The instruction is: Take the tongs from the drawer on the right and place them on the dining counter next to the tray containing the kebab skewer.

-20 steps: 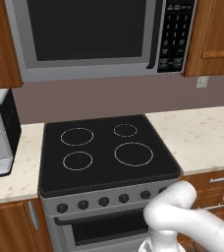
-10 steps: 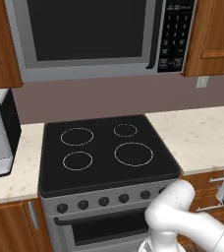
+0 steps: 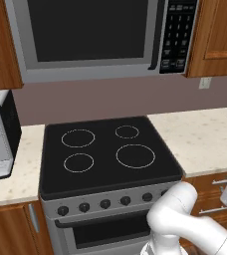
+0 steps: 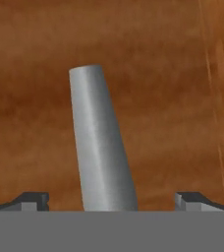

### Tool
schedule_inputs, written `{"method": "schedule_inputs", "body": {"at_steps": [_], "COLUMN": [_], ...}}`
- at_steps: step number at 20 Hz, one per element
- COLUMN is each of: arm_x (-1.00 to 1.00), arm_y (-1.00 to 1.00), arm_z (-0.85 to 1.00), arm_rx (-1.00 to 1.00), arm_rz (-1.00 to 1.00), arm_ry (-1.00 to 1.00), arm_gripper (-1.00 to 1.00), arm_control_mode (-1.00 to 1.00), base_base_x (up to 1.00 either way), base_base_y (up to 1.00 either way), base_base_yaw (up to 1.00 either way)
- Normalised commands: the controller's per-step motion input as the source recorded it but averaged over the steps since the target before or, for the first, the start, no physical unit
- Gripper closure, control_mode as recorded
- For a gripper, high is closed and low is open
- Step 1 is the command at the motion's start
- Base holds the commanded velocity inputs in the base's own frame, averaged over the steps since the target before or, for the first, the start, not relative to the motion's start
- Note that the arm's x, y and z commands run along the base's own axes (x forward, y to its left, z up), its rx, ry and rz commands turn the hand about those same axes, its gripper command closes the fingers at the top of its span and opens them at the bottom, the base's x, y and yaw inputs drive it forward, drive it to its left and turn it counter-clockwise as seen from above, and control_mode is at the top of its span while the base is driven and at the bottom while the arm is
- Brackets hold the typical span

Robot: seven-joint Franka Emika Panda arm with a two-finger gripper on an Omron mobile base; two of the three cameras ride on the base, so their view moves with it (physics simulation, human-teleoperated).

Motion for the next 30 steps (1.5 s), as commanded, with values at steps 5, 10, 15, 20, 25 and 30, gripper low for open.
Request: {"method": "schedule_inputs", "body": {"at_steps": [5, 10, 15, 20, 25, 30], "arm_x": [0.49, 0.54, 0.56, 0.69, 0.28, 0.04], "arm_y": [-0.02, 0.00, 0.00, 0.00, 0.00, 0.00], "arm_z": [-0.16, -0.30, -0.36, -0.29, -0.12, 0.00], "arm_rx": [0.00, 0.00, 0.00, 0.00, 0.00, 0.00], "arm_rz": [0.00, 0.00, 0.00, -0.01, -0.01, 0.00], "arm_ry": [-0.02, -0.06, -0.07, -0.07, -0.03, 0.01], "arm_gripper": [-1.00, -1.00, -1.00, 1.00, 1.00, 1.00], "arm_control_mode": [-1.00, -1.00, -1.00, -1.00, -1.00, -1.00], "base_base_x": [0.00, 0.00, 0.00, 0.00, 0.00, 0.00], "base_base_y": [0.00, 0.00, 0.00, 0.00, 0.00, 0.00], "base_base_yaw": [0.00, 0.00, 0.00, 0.00, 0.00, 0.00]}}
